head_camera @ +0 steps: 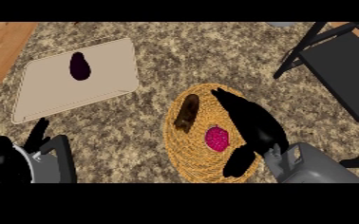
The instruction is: Pick the cupcake from the placemat and place it in the tiered shelf
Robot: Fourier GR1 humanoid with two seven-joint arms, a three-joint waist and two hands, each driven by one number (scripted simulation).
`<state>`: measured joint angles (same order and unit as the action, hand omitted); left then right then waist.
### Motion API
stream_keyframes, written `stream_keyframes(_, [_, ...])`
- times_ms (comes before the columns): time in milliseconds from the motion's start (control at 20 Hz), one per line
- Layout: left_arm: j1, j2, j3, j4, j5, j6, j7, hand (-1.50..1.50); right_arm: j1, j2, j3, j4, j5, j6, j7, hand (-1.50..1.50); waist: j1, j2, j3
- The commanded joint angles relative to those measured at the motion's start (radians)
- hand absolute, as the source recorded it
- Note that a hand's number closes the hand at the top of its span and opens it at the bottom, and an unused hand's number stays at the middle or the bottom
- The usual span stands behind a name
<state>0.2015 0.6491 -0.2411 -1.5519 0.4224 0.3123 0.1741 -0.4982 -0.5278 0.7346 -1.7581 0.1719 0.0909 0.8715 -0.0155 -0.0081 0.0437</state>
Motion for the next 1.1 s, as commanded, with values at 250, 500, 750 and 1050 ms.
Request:
stream_keyframes(250, [-0.120, -0.143, -0.043, 0.035, 0.065, -0.011, 0.041, 0.00, 0.016, 0.071, 0.064, 0.016, 0.098, -0.033, 0.060, -1.50, -0.023, 0.014, -0.046])
stream_keyframes(500, [-0.110, -0.127, -0.032, 0.032, 0.073, -0.031, 0.029, 0.00, 0.036, 0.069, 0.080, 0.117, 0.178, -0.068, 0.009, -1.50, -0.011, 0.016, -0.045])
stream_keyframes(750, [-0.110, -0.129, -0.033, 0.034, 0.082, -0.042, 0.018, 0.00, 0.026, 0.081, 0.070, 0.140, 0.213, -0.091, -0.015, -1.50, -0.010, 0.016, -0.045])
stream_keyframes(1050, [-0.133, -0.136, -0.036, 0.050, 0.062, -0.017, 0.015, 0.00, 0.012, 0.130, 0.051, 0.223, 0.219, -0.123, -0.096, -1.50, -0.005, 0.019, -0.045])
